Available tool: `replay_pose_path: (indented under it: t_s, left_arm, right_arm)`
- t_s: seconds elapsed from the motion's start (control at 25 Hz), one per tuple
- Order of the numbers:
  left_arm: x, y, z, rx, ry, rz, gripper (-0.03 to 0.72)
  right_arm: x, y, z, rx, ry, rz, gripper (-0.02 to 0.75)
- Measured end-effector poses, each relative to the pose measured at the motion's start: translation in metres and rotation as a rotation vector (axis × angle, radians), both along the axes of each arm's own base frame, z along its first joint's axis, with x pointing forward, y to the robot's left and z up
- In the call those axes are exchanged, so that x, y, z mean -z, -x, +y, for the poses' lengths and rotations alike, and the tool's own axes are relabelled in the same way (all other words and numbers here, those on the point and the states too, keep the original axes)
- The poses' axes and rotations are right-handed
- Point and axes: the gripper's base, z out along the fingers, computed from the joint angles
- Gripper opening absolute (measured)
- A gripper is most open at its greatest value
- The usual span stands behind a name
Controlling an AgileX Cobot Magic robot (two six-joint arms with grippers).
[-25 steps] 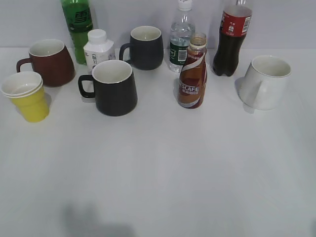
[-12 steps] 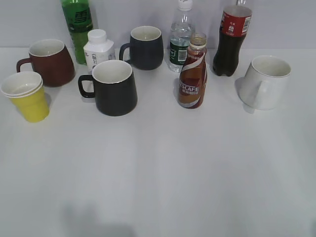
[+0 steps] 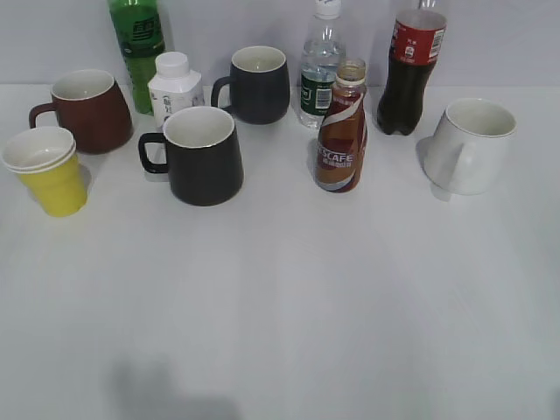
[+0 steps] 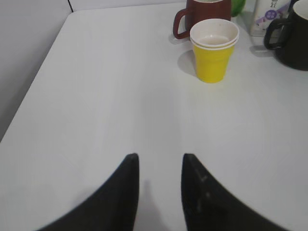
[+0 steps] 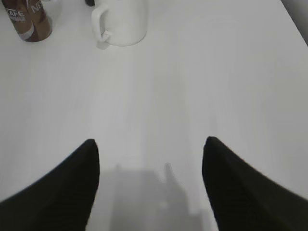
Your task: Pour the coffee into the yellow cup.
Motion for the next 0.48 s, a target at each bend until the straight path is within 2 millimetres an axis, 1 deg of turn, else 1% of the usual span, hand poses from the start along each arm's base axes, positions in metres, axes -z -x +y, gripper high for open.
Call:
replay_pose_path:
  t_s: [0.2, 0.32, 0.4, 0.48]
  left_arm:
    - [0.0, 0.0, 0.0, 0.006, 0.005, 0.0, 0.239]
    - [-0.001, 0.0, -0.003, 0.049, 0.033, -0.009, 0.239]
    - [-0.01, -0.004, -0.004, 0.073, 0.038, -0.048, 0.239]
    - [-0.019, -0.012, -0.004, 0.089, 0.035, -0.114, 0.239]
  right_arm:
    - [0.0, 0.0, 0.0, 0.0, 0.0, 0.0, 0.501]
    - [0.0, 0.0, 0.0, 0.0, 0.0, 0.0, 0.501]
    - [-0.001, 0.0, 0.0, 0.001, -0.002, -0.004, 0.501]
    - [-0.008, -0.001, 0.001, -0.002, -0.014, -0.062, 0.501]
